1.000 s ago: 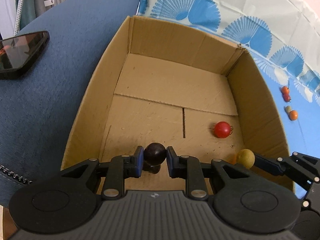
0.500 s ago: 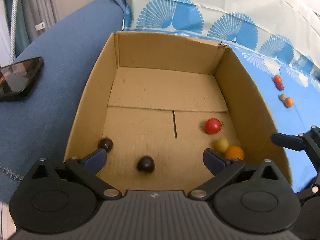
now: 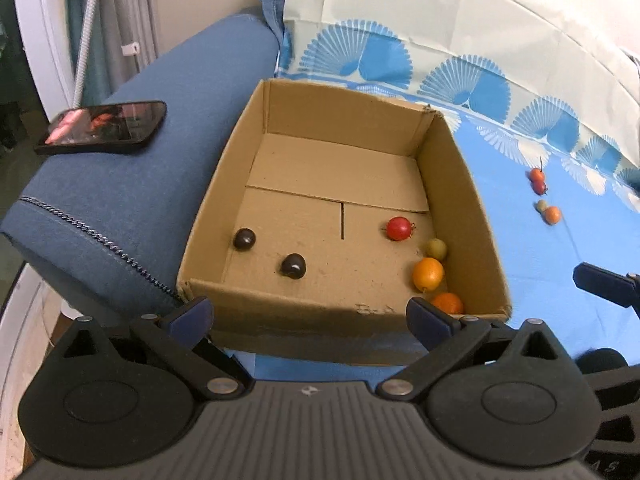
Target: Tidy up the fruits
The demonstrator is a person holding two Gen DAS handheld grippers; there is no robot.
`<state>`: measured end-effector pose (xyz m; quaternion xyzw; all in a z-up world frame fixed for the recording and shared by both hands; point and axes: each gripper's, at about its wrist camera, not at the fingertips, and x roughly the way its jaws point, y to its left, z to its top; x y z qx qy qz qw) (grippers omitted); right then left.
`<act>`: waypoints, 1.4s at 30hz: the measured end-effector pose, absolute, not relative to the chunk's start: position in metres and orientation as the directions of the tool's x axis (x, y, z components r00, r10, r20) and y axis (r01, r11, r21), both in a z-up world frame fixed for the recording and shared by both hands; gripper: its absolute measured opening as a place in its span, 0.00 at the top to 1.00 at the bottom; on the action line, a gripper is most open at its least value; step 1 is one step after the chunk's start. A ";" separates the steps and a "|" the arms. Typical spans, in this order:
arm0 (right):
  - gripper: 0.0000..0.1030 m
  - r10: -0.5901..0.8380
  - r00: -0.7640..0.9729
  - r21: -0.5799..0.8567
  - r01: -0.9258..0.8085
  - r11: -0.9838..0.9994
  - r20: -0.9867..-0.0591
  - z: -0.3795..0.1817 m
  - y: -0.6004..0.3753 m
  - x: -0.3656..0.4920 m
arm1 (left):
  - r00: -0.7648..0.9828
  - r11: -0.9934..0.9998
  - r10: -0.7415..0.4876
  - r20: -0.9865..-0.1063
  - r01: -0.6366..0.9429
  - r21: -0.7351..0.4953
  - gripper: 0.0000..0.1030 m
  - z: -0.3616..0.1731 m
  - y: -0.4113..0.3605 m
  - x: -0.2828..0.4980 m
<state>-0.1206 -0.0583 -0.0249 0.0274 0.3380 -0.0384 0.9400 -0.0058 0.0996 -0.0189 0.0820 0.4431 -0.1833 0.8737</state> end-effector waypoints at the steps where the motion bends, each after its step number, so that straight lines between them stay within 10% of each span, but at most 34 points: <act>1: 0.03 -0.061 0.769 0.023 0.099 0.995 -0.636 -0.023 -0.056 -0.126 | 0.551 0.920 -0.245 -0.798 0.391 -0.013 0.00 -0.015 0.100 -0.012; 42: 0.02 -0.104 0.835 0.049 0.154 0.987 -0.541 0.000 -0.043 -0.185 | 0.604 0.911 -0.260 -0.753 0.411 0.015 0.00 0.019 0.106 -0.059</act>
